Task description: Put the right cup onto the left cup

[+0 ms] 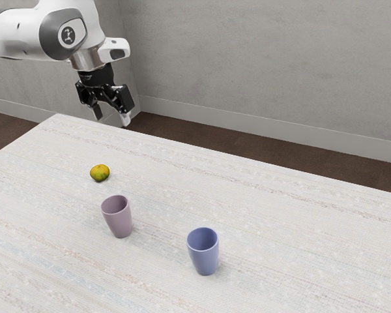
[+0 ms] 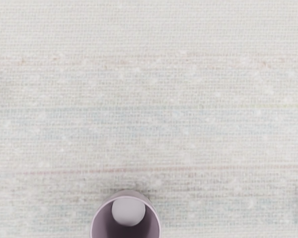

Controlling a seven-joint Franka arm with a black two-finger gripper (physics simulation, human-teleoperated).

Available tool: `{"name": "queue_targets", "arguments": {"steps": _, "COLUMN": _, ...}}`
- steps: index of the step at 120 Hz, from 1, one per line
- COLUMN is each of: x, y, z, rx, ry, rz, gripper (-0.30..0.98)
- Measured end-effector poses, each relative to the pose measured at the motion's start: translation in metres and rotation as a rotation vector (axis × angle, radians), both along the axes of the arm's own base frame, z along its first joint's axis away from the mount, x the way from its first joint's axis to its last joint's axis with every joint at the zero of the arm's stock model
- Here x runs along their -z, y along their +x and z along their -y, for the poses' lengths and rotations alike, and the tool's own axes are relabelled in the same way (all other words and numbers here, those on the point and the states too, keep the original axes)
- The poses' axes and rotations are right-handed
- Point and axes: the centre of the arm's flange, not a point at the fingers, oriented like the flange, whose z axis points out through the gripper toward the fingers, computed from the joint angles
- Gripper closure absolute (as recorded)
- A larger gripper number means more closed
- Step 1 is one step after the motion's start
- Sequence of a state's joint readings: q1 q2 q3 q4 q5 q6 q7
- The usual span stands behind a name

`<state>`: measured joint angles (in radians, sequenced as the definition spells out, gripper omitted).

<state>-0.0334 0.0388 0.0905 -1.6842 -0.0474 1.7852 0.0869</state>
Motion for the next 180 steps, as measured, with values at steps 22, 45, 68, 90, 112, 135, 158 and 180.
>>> {"name": "queue_targets", "arguments": {"steps": 22, "x": 0.0, "y": 0.002, "z": 0.001, "rx": -0.001, "ry": 0.0, "rz": 0.005, "gripper": 0.0}}
{"name": "queue_targets", "arguments": {"steps": 45, "x": 0.013, "y": 0.002, "z": 0.017, "rx": 0.02, "ry": -0.014, "rz": -0.017, "gripper": 0.0}}
{"name": "queue_targets", "arguments": {"steps": 68, "x": 0.053, "y": -0.018, "z": 0.085, "rx": 0.116, "ry": -0.032, "rz": -0.098, "gripper": 0.0}}
{"name": "queue_targets", "arguments": {"steps": 90, "x": 0.102, "y": -0.04, "z": 0.154, "rx": 0.189, "ry": -0.025, "rz": -0.134, "gripper": 0.0}}
{"name": "queue_targets", "arguments": {"steps": 112, "x": 0.154, "y": -0.052, "z": 0.196, "rx": 0.216, "ry": -0.028, "rz": -0.143, "gripper": 0.0}}
{"name": "queue_targets", "arguments": {"steps": 135, "x": 0.174, "y": -0.032, "z": 0.14, "rx": 0.075, "ry": -0.044, "rz": -0.114, "gripper": 0.0}}
{"name": "queue_targets", "arguments": {"steps": 158, "x": 0.193, "y": -0.048, "z": 0.185, "rx": 0.134, "ry": -0.045, "rz": -0.097, "gripper": 0.0}}
{"name": "queue_targets", "arguments": {"steps": 180, "x": 0.219, "y": -0.043, "z": 0.195, "rx": 0.13, "ry": -0.052, "rz": -0.102, "gripper": 0.0}}
